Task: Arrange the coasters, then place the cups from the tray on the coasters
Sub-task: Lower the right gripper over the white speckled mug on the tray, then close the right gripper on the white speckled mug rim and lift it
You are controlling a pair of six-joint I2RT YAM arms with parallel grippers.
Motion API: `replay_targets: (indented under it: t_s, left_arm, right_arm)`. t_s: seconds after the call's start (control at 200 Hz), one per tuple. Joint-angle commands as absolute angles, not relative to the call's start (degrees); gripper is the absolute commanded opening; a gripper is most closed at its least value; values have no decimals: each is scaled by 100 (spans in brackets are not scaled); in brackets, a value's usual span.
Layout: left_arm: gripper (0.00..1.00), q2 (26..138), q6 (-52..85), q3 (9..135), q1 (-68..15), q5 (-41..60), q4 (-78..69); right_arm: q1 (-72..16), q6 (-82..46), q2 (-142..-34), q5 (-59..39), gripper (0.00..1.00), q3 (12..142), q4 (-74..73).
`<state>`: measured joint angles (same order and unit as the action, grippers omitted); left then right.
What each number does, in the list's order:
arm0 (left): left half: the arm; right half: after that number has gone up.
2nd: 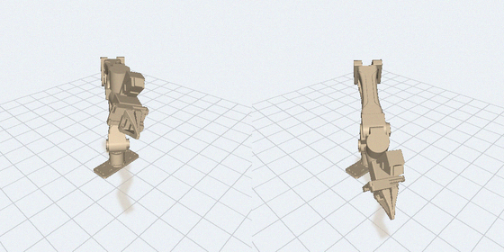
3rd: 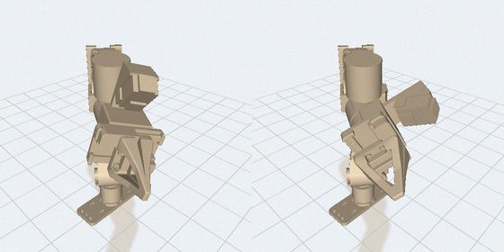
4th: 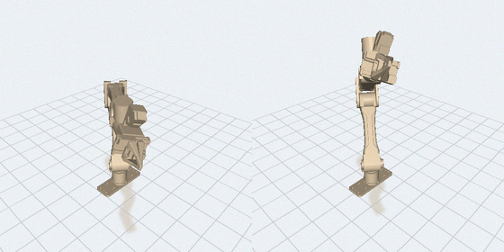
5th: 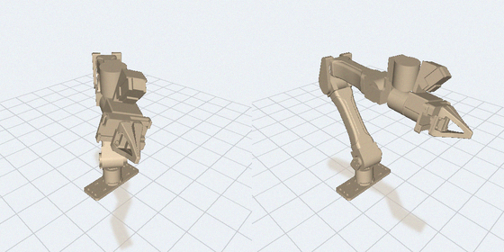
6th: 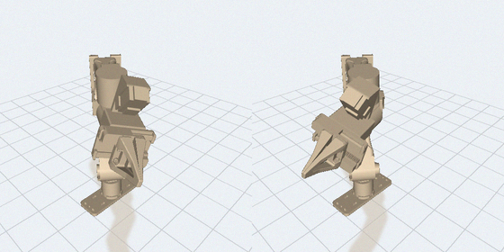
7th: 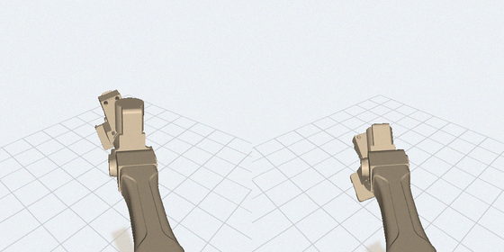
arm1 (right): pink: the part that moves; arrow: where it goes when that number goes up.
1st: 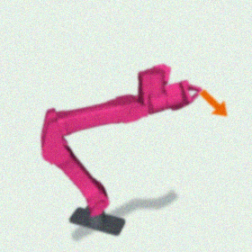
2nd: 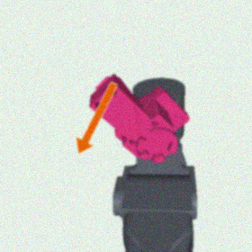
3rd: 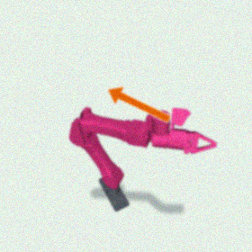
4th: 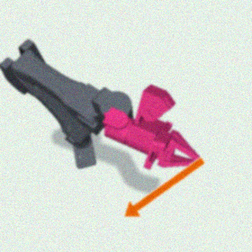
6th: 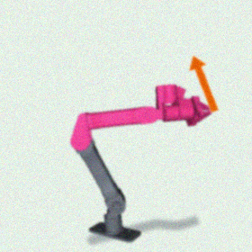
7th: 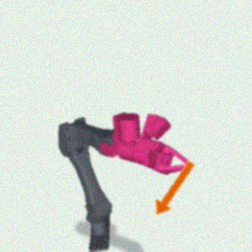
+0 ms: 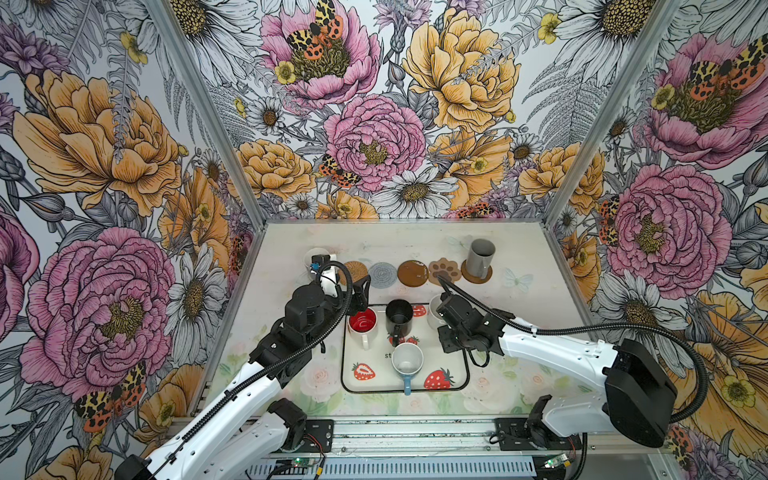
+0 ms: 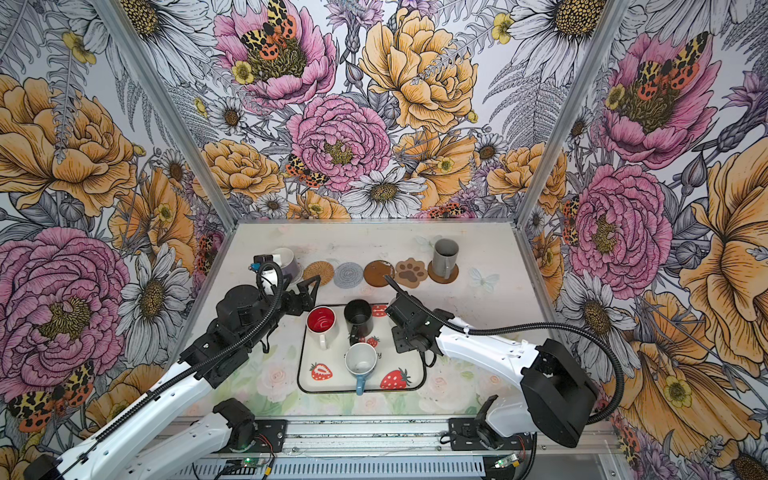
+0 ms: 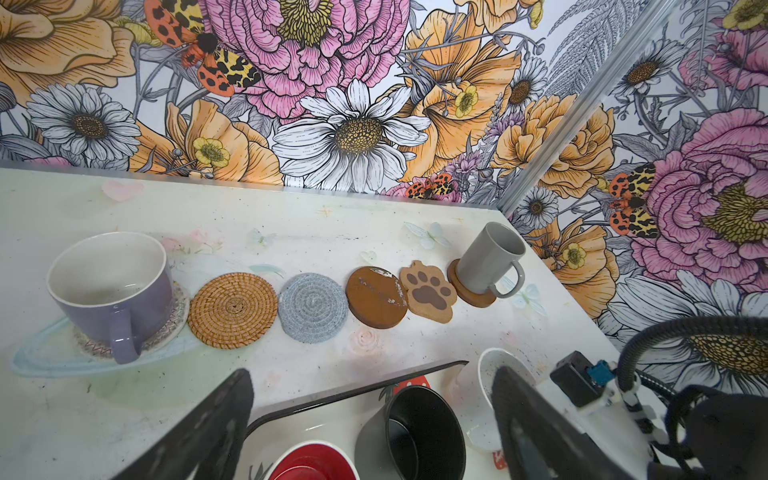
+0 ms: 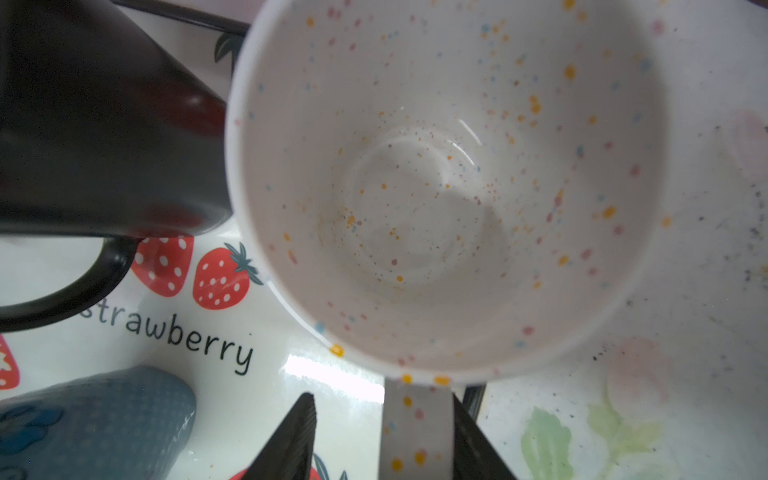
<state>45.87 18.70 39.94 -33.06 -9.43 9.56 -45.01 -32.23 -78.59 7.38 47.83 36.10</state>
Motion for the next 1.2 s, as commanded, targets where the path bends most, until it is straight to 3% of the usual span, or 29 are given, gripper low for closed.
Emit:
replay_targets:
  t_s: [0.0, 0.836, 1.196]
  left_arm:
    - [91, 4596, 1926, 3911, -3230, -800, 743]
    - [92, 4755, 1969, 3929, -3183, -695, 653]
    - [92, 4725, 1983, 3937, -3185, -703, 691]
  right_arm:
    - [-4328, -3074, -7952, 652, 47, 4878, 3401]
    - [-4061, -2844, -8235, 323, 30, 5027, 3322]
    - [-4061, -2908, -8219, 237, 0, 5115, 3379]
